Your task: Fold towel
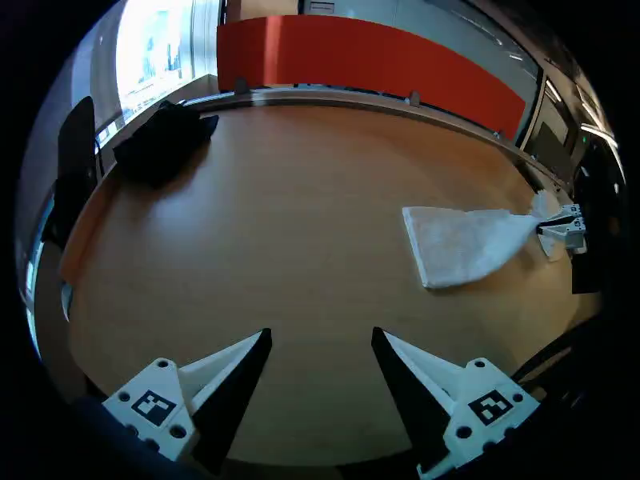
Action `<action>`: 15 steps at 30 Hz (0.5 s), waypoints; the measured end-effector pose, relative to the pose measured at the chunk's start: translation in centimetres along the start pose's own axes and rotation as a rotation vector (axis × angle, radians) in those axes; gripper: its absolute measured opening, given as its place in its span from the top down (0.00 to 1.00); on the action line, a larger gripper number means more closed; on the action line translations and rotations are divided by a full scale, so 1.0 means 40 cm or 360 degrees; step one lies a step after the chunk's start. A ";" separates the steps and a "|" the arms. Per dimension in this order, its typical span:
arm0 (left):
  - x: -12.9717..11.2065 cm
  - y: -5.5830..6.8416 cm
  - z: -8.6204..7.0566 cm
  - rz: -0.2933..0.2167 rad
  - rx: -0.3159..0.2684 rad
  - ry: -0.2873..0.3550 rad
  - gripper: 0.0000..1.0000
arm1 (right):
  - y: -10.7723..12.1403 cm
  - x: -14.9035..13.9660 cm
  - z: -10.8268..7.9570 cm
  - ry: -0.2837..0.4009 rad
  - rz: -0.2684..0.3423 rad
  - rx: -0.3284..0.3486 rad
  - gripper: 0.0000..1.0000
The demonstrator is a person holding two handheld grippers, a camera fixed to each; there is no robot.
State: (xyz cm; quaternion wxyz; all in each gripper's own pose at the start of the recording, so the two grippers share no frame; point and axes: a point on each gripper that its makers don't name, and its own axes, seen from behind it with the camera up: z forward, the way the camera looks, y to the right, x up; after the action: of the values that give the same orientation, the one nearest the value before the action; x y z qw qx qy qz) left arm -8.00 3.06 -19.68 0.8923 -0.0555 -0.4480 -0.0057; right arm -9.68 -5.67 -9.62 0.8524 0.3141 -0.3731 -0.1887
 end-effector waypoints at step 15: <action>-0.019 0.008 -0.021 -0.0009 -0.0009 -0.0022 0.08 | -0.063 0.133 0.007 0.0124 -0.0126 0.0058 0.96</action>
State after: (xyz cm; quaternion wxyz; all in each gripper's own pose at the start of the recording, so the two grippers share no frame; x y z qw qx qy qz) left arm -7.77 3.28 -20.82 0.8890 -0.0568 -0.4543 -0.0093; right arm -6.67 -10.57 -8.41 0.8522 0.3512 -0.3304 -0.2032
